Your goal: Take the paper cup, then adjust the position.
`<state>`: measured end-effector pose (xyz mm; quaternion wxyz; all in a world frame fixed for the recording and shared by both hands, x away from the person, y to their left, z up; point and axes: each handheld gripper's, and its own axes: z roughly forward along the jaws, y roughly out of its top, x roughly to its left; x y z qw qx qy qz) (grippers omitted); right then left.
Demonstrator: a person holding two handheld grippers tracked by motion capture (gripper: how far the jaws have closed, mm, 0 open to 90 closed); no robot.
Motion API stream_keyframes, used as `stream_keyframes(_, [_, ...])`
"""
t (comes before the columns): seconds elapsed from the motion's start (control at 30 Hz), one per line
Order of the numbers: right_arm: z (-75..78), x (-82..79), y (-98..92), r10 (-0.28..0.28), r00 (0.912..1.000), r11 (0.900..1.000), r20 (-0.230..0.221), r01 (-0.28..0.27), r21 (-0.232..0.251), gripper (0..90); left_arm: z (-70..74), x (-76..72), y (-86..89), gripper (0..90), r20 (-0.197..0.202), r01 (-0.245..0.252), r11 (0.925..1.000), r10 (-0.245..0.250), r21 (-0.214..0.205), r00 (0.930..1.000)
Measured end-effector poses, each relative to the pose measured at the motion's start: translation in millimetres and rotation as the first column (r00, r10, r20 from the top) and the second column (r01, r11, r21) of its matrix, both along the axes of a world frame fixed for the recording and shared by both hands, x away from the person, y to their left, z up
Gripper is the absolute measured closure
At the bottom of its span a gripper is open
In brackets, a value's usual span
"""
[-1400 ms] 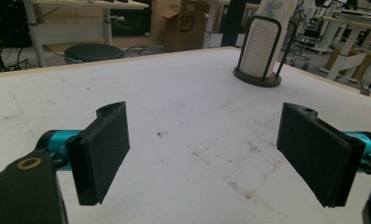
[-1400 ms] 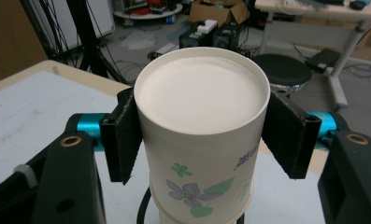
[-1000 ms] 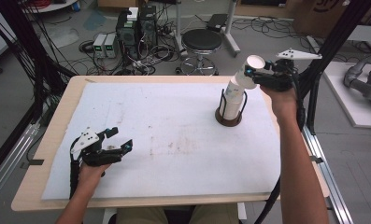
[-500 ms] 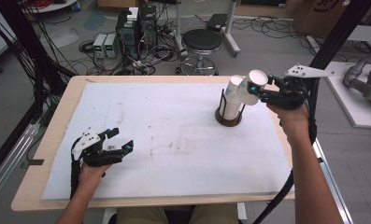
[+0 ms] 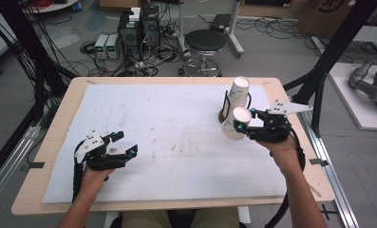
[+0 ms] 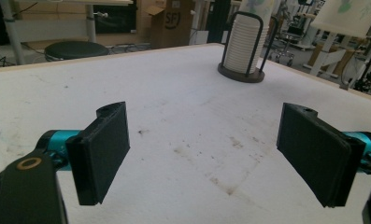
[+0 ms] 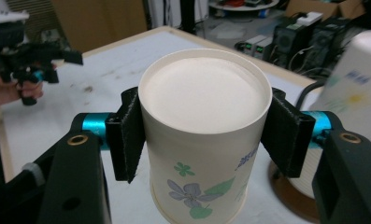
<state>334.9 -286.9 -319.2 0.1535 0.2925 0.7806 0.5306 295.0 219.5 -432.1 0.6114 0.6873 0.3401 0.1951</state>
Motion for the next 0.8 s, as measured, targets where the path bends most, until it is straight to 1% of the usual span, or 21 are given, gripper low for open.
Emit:
stream_keyframes(0.1, [-13.3, 0.1, 6.9, 0.029, 0.9995, 0.9996, -0.015, -0.029, -0.007, 37.6, 0.3, 0.0, -1.8, 17.1, 0.003, 0.019, 0.9998, -0.019, 0.004, 0.9998])
stream_keyframes(0.2, [-20.0, 0.0, 12.8, 0.050, 0.9983, 0.9987, -0.030, -0.051, -0.011, 37.6, 0.5, -1.0, -5.0, 17.1, 0.004, 0.035, 0.9994, -0.035, 0.005, 0.9994])
stream_keyframes(0.27, [-21.6, -0.7, 16.2, 0.067, 0.9974, 0.9976, -0.026, -0.067, -0.017, 37.6, 1.1, -1.2, -6.8, 17.0, 0.011, 0.050, 0.9987, -0.050, 0.003, 0.9987])
stream_keyframes(0.33, [-22.0, -1.6, 19.1, 0.076, 0.9969, 0.9968, -0.022, -0.077, -0.024, 37.5, 2.2, -1.0, -8.5, 16.7, 0.018, 0.054, 0.9985, -0.055, 0.010, 0.9983])
stream_keyframes(0.43, [-22.3, -2.6, 22.5, 0.089, 0.9958, 0.9957, -0.019, -0.090, -0.023, 37.5, 3.2, -1.4, -11.0, 16.7, 0.023, 0.067, 0.9978, -0.067, 0.003, 0.9975])
stream_keyframes(0.67, [-27.6, -4.6, 31.6, 0.122, 0.9923, 0.9922, -0.019, -0.123, -0.022, 37.3, 4.0, -2.3, -14.1, 16.7, 0.018, 0.103, 0.9947, -0.103, 0.002, 0.9946])
stream_keyframes(0.77, [-30.2, -5.7, 37.1, 0.145, 0.9894, 0.9892, -0.013, -0.145, -0.022, 37.2, 5.3, -3.8, -16.0, 16.9, 0.017, 0.123, 0.9924, -0.123, 0.011, 0.9923])
stream_keyframes(0.8, [-30.9, -6.3, 39.0, 0.154, 0.9880, 0.9878, -0.012, -0.154, -0.021, 37.2, 6.0, -4.3, -17.2, 16.9, 0.021, 0.129, 0.9916, -0.129, 0.006, 0.9914])
